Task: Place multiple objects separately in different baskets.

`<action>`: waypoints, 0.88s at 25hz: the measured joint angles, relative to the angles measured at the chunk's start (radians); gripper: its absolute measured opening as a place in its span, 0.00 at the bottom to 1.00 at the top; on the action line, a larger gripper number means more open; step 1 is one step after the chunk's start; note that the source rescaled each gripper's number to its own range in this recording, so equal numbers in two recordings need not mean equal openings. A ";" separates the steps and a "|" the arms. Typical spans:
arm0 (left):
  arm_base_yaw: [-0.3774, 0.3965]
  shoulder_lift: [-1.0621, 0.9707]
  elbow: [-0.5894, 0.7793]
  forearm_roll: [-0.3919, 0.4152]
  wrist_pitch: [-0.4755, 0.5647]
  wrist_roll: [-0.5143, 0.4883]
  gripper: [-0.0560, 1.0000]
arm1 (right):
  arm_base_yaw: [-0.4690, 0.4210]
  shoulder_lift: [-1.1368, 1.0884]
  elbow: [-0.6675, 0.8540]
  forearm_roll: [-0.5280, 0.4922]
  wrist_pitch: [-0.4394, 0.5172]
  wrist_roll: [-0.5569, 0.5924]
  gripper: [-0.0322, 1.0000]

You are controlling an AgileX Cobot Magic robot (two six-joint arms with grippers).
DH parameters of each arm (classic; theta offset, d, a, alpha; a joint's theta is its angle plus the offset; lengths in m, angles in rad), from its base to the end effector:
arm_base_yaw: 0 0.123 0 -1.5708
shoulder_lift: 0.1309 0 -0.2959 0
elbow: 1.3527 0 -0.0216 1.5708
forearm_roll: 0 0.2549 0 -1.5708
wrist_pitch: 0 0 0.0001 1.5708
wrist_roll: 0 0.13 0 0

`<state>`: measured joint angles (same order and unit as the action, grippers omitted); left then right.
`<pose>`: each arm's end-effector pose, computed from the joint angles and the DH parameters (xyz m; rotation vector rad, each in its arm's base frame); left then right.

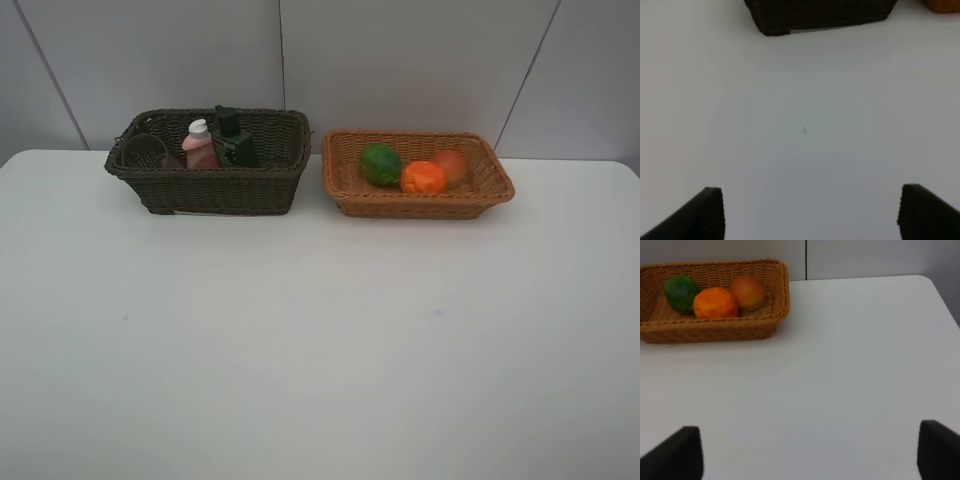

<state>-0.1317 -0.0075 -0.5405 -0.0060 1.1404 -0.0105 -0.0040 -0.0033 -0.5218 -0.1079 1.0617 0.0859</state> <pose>0.0122 -0.0023 0.2650 0.1265 2.0735 -0.0942 0.0193 -0.0123 0.2688 0.0972 2.0141 -0.0765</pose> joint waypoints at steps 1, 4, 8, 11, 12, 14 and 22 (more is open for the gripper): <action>0.000 0.000 0.006 0.000 -0.022 0.000 0.91 | 0.000 0.000 0.000 0.000 0.000 0.000 0.87; 0.000 0.000 0.032 0.006 -0.061 0.000 0.91 | 0.000 0.000 0.000 0.000 0.000 0.000 0.87; 0.000 0.000 0.033 0.000 -0.074 -0.001 0.91 | 0.000 0.000 0.000 0.000 0.000 0.000 0.87; 0.000 0.000 0.033 0.006 -0.075 -0.001 0.91 | 0.000 0.000 0.000 0.000 0.000 0.000 0.87; 0.000 0.000 0.033 0.006 -0.075 -0.001 0.91 | 0.000 0.000 0.000 0.000 0.000 0.000 0.87; 0.000 0.000 0.033 0.006 -0.075 -0.001 0.91 | 0.000 0.000 0.000 0.000 0.000 0.000 0.87; 0.000 0.000 0.033 0.006 -0.075 -0.001 0.91 | 0.000 0.000 0.000 0.000 0.000 0.000 0.87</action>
<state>-0.1317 -0.0077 -0.5071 0.0000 1.0653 -0.0116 -0.0040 -0.0033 -0.5218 -0.1079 1.0617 0.0859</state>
